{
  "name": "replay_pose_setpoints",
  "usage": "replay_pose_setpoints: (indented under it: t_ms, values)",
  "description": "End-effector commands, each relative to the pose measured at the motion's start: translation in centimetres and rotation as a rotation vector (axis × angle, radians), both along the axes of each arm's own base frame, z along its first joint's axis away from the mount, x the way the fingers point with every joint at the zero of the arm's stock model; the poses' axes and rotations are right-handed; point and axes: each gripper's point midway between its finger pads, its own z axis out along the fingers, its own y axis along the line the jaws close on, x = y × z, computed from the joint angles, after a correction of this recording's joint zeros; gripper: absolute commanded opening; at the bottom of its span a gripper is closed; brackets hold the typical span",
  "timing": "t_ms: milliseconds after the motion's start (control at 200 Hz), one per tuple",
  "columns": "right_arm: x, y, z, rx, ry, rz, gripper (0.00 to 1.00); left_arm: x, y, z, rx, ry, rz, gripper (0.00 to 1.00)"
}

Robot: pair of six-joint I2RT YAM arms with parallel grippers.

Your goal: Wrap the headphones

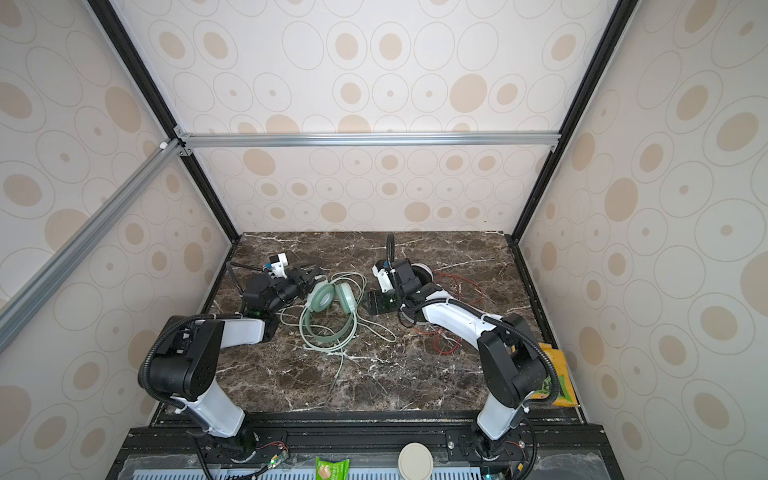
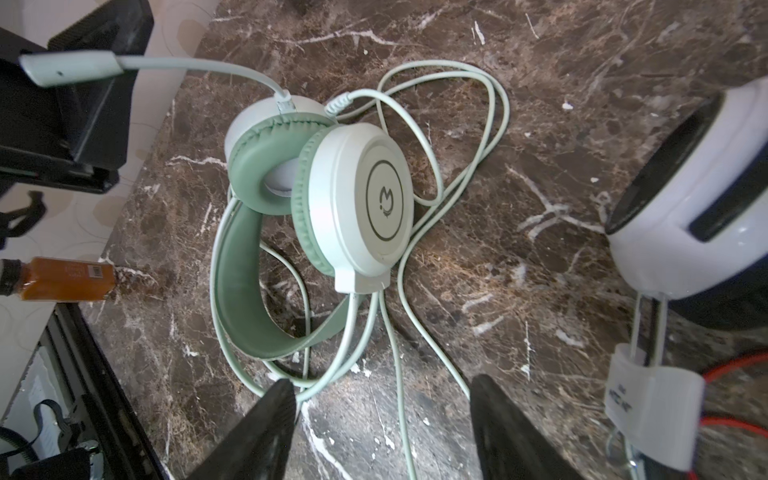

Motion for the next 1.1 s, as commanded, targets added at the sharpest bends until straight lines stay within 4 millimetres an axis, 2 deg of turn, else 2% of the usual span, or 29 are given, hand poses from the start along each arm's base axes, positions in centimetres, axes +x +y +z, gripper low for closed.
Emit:
replay_pose_setpoints:
  t_ms: [0,130,185,265,365,445,660,880,995,1095]
  values:
    - [-0.5,0.0,1.2,-0.070,-0.039,0.033,0.71,0.5,2.0,3.8,0.126,-0.088,0.050,0.59]
    - [-0.7,1.2,1.4,-0.130,-0.027,0.103,0.74,0.0,5.9,7.0,0.398,-0.105,0.190,0.68]
    - [-0.4,1.9,1.2,-0.149,-0.013,0.127,0.74,-0.8,7.9,9.1,0.519,-0.116,0.277,0.79]
    - [0.0,2.9,1.0,-0.173,-0.001,0.152,0.74,-2.5,9.9,11.9,0.656,-0.158,0.368,0.97]
    - [0.8,4.5,0.8,-0.175,0.026,0.175,0.75,-4.7,10.5,14.2,0.728,-0.232,0.393,0.98]
    - [1.4,5.9,0.6,-0.176,0.051,0.194,0.75,-5.7,10.8,14.2,0.754,-0.225,0.395,0.98]
    - [3.5,8.7,-1.8,-0.267,0.105,0.214,0.75,-7.4,11.2,13.7,0.796,-0.237,0.410,0.98]
    - [5.4,8.6,-4.4,-0.366,0.130,0.134,0.76,-9.2,11.6,13.3,0.802,-0.240,0.434,0.98]
    - [5.8,8.5,-4.9,-0.376,0.126,0.114,0.76,-10.0,11.6,12.1,0.784,-0.199,0.425,0.98]
    - [6.1,8.7,-4.7,-0.362,0.120,0.105,0.67,-10.4,11.5,11.0,0.798,-0.160,0.398,0.98]
